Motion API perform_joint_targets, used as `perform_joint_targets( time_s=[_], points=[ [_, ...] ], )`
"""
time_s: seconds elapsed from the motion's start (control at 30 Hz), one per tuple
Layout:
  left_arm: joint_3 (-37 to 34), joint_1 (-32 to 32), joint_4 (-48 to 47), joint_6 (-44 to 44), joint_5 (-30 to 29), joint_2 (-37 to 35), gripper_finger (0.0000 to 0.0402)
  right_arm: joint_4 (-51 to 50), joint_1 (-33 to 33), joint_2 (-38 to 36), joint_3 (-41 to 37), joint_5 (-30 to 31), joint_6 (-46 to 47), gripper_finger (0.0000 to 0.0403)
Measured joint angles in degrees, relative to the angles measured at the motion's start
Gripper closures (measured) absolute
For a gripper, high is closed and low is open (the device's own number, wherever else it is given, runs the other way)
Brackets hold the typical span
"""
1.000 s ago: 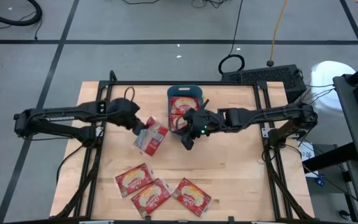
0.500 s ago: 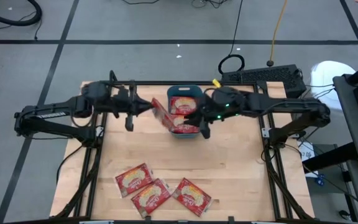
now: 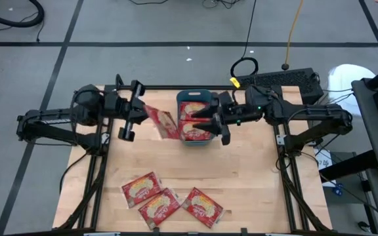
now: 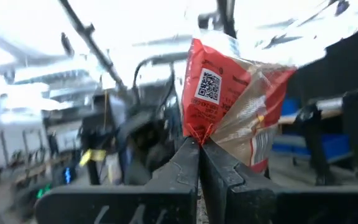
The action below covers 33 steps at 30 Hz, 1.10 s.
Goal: Sort popcorn bags into baskets
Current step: Put the red popcorn bag into the blue bin
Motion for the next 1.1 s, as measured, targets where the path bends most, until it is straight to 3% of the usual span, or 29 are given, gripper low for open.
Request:
perform_joint_targets(
  time_s=[0.13, 0.27, 0.43, 0.5, 0.57, 0.73, 0.9, 1.1],
  points=[
    [0.0, -2.9, 5.6, 0.5, 0.2, 2.7, 0.0397, 0.0, 0.2, 0.1, 0.0, -2.1, -0.9, 0.0221],
    [0.0, -4.8, 8.2, 0.4, -0.1, 5.7, 0.0396, 0.0, 1.9, 0.1, 0.0, 0.9, -3.5, 0.0219],
    [0.0, -6.5, 13.7, 0.1, -4.3, 9.3, 0.0399, -0.2, 4.9, 0.1, 0.0, 2.2, -5.6, 0.0202],
    [0.0, -6.9, 14.8, 0.7, -8.6, 10.2, 0.0398, -0.3, 6.8, 0.1, 0.0, 3.4, -8.5, 0.0193],
    [0.0, -7.1, 14.8, 1.7, -13.4, 11.0, 0.0396, -0.5, 9.3, -0.3, 0.0, 9.2, -12.5, 0.0183],
    [0.0, -7.0, 15.0, 3.1, -23.6, 12.9, 0.0399, 0.0, 14.9, -2.1, 0.0, 32.8, -25.2, 0.0166],
    [0.0, -6.9, 15.9, 3.0, -30.2, 14.7, 0.0397, -1.0, 16.2, -3.6, 0.0, 40.7, -33.5, 0.0161],
    [0.0, -6.9, 19.5, 2.6, -30.6, 16.8, 0.0396, -3.2, 14.8, -3.6, 0.0, 45.5, -37.7, 0.0167]
  ],
)
